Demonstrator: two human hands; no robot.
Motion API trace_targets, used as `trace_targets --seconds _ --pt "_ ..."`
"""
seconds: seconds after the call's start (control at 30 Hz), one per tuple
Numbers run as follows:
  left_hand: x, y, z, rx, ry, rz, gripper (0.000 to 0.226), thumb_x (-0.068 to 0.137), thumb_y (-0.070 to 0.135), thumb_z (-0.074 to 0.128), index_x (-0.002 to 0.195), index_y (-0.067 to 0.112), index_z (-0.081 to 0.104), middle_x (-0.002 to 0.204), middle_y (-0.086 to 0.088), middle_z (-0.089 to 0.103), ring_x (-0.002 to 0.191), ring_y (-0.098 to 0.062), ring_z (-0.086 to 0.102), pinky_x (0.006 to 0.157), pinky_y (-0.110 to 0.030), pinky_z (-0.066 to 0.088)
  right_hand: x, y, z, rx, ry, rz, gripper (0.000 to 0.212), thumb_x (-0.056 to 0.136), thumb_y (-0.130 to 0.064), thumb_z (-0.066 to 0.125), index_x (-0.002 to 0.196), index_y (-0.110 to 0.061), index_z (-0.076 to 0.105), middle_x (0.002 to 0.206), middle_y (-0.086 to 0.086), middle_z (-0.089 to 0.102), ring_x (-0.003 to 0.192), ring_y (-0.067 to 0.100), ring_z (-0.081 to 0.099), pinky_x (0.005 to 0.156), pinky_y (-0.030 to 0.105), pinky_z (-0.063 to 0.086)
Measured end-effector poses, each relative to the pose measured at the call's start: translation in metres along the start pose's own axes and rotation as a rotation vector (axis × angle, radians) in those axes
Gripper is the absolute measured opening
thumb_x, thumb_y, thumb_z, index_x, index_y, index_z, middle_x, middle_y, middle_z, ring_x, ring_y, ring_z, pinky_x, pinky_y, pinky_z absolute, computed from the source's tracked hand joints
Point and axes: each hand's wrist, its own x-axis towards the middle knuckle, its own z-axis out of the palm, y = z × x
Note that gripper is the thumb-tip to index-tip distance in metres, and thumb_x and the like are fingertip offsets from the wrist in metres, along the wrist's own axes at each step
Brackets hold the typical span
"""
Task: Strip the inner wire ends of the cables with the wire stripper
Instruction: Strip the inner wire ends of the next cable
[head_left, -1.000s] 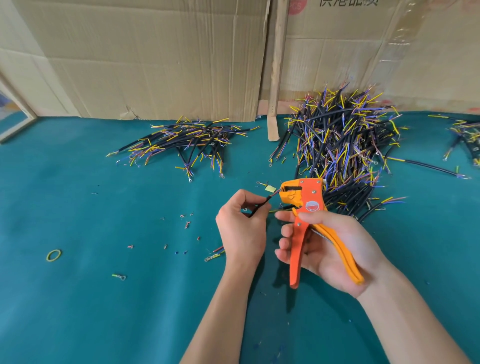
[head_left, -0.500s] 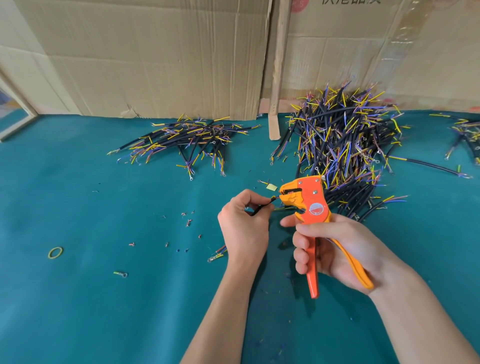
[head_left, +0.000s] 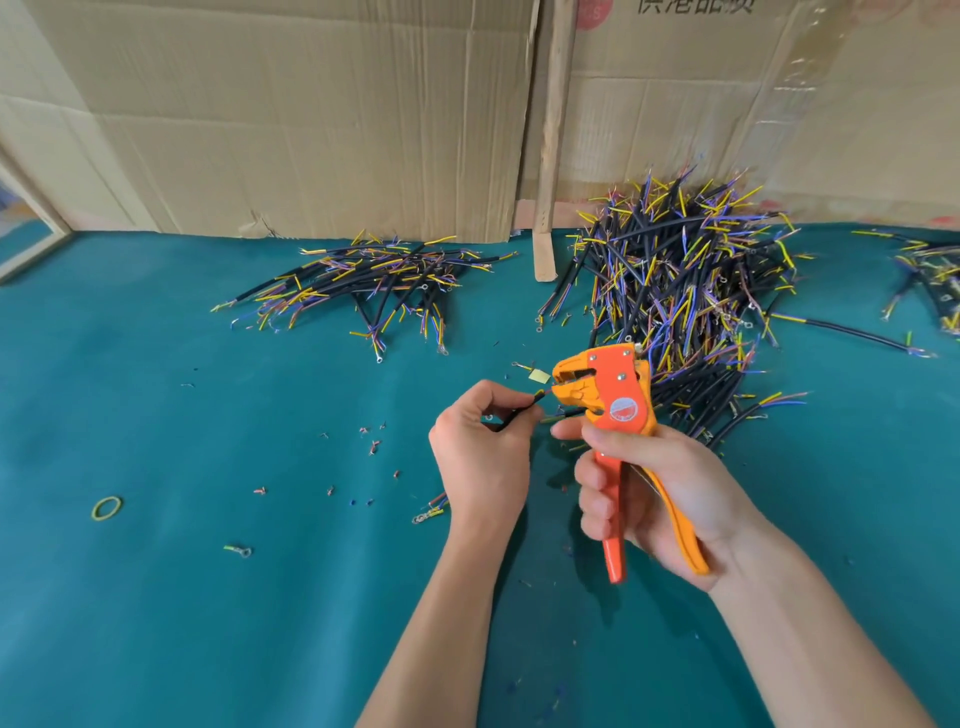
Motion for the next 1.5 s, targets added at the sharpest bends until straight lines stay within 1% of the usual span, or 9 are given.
trace_targets --seconds 0.1,0.27,0.93,1.1,1.17,1.27,1.37,1.43,1.5 --pt "0.0 0.0 -0.001 -0.012 0.037 -0.008 0.023 0.076 0.007 0.082 0.067 0.026 0.072 0.068 0.016 0.071 0.063 -0.006 0.063 0.064 -0.017 0.048 -0.002 -0.003 -0.004 -0.031 -0.054 0.04 0.038 0.079 -0.015 0.075 0.112 0.003 0.071 0.072 0.014 0.055 0.056 0.027 0.054 0.052 0.039 0.049" --pt "0.001 -0.001 -0.001 -0.015 0.035 -0.003 0.022 0.076 0.006 0.082 0.068 0.024 0.072 0.068 0.015 0.071 0.064 -0.008 0.063 0.063 -0.016 0.047 -0.002 -0.004 -0.007 -0.03 -0.066 0.045 0.037 0.077 -0.012 0.073 0.111 0.003 0.072 0.077 0.017 0.058 0.062 0.031 0.059 0.058 0.042 0.055" --pt "0.0 -0.002 0.0 -0.006 -0.013 0.022 0.02 0.075 0.007 0.083 0.07 0.023 0.074 0.069 0.016 0.071 0.057 -0.003 0.059 0.06 -0.011 0.044 0.002 0.002 -0.006 -0.025 -0.051 0.038 0.031 0.084 -0.017 0.074 0.108 0.002 0.072 0.067 0.013 0.049 0.052 0.027 0.049 0.05 0.038 0.046" --pt "0.0 -0.001 0.001 0.064 0.021 0.054 0.018 0.078 0.005 0.08 0.081 0.021 0.073 0.081 0.009 0.07 0.076 -0.001 0.062 0.067 -0.005 0.04 0.007 0.004 -0.016 0.01 -0.094 -0.021 0.057 0.074 -0.024 0.087 0.119 0.006 0.066 0.077 0.017 0.056 0.065 0.034 0.058 0.063 0.047 0.054" --pt "0.005 0.003 0.004 0.085 0.032 0.034 0.018 0.079 0.007 0.078 0.083 0.024 0.073 0.087 0.006 0.067 0.079 0.0 0.061 0.071 -0.007 0.041 0.01 0.005 -0.02 0.038 -0.069 -0.061 0.064 0.069 -0.025 0.09 0.121 0.004 0.066 0.079 0.018 0.058 0.067 0.035 0.06 0.066 0.048 0.054" --pt "0.023 0.023 0.019 0.023 0.015 -0.032 0.022 0.082 0.003 0.067 0.088 0.023 0.074 0.086 0.002 0.069 0.078 -0.006 0.065 0.083 -0.025 0.052 0.014 0.005 -0.027 0.087 -0.022 -0.125 0.068 0.065 -0.026 0.089 0.123 0.001 0.067 0.082 0.016 0.061 0.07 0.032 0.062 0.067 0.046 0.056" --pt "0.053 0.06 0.045 -0.178 -0.248 -0.138 0.029 0.087 -0.003 0.058 0.106 0.011 0.074 0.098 -0.008 0.074 0.094 -0.024 0.069 0.088 -0.035 0.055 0.015 0.005 -0.032 0.136 0.026 -0.181 0.065 0.063 -0.027 0.087 0.12 -0.001 0.07 0.082 0.014 0.061 0.071 0.03 0.062 0.069 0.044 0.057" --pt "0.073 0.075 0.055 -0.005 -0.429 -0.028 0.032 0.089 0.002 0.058 0.116 0.013 0.071 0.113 -0.01 0.073 0.107 -0.027 0.067 0.091 -0.032 0.051 0.014 0.004 -0.033 0.172 0.033 -0.208 0.06 0.068 -0.026 0.08 0.122 0.001 0.069 0.082 0.013 0.061 0.07 0.03 0.062 0.069 0.043 0.058" --pt "0.095 0.076 0.045 0.441 -0.404 0.153 0.033 0.086 0.01 0.058 0.114 0.02 0.072 0.115 -0.008 0.071 0.108 -0.03 0.065 0.088 -0.033 0.051 0.012 0.004 -0.032 0.19 0.043 -0.231 0.051 0.076 -0.024 0.07 0.121 0.001 0.069 0.082 0.013 0.061 0.071 0.03 0.063 0.069 0.042 0.059"
